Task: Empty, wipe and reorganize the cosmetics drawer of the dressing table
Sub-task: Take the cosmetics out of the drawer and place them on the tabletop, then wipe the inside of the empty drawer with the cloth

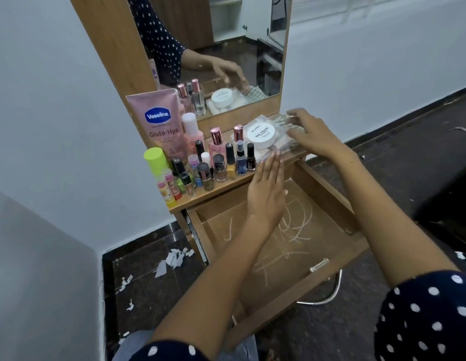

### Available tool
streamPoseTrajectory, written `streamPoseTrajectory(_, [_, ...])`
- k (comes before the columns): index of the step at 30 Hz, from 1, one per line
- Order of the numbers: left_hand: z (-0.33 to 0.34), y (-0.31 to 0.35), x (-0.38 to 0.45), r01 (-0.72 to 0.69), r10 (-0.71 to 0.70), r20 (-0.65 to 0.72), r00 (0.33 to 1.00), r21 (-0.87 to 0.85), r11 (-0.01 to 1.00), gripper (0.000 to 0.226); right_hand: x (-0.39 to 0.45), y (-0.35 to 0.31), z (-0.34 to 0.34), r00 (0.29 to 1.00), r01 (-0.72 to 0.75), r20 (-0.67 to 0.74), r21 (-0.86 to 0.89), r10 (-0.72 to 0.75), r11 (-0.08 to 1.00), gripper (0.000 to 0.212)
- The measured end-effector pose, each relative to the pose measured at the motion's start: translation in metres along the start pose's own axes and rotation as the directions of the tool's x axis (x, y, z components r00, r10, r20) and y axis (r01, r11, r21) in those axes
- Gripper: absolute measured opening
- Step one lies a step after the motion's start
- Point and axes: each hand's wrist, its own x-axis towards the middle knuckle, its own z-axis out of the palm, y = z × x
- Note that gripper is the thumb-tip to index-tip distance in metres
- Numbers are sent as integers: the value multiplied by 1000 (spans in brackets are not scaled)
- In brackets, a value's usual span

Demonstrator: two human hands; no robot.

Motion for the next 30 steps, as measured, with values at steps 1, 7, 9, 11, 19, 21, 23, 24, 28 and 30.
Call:
streamPoseTrajectory(1, [-1, 0, 3, -1, 1, 20, 1000, 12, 1000, 67, -4, 8, 1, 1000, -17, -5, -23, 17, 1000, 42])
streamPoseTrajectory(7, [-3, 5, 9, 16, -13, 45, 999, -54, 998, 72, -17, 33, 18, 994, 104, -2, -290, -109, 952, 37])
streamPoseTrajectory(9, [-5, 6, 9, 25, -21, 48, 999, -88, 996, 72, -25, 36, 19, 983, 135, -57, -429, -176, 893, 36])
streamPoseTrajectory(11, [-7, 5, 9, 28, -22, 46, 999, -125, 992, 70, -33, 39, 17, 982, 115, -65, -551, -179, 827, 42])
streamPoseTrajectory(19, [-14, 4, 10, 25, -15, 53, 998, -189, 982, 68, -30, 38, 20, 987, 159, 52, -482, -153, 861, 45])
streamPoseTrajectory(21, [-15, 3, 11, 36, -24, 59, 998, -195, 980, 70, -35, 35, 18, 983, 150, -10, -518, -181, 842, 33])
streamPoseTrajectory(23, [-15, 1, 12, 37, -26, 59, 998, -201, 979, 72, -42, 27, 14, 978, 158, -19, -575, -206, 803, 20])
streamPoseTrajectory(24, [-15, 1, 12, 34, -23, 59, 998, -203, 979, 72, -47, 23, 13, 980, 153, -14, -595, -200, 789, 16])
streamPoseTrajectory(28, [-16, -1, 10, 16, 0, 60, 998, -256, 967, 74, -77, 18, 11, 985, 101, -66, -543, -162, 833, 30])
streamPoseTrajectory(30, [-16, -4, 0, 12, -4, 25, 1000, -327, 945, 75, -92, 20, 7, 984, 104, -95, -385, -151, 917, 23])
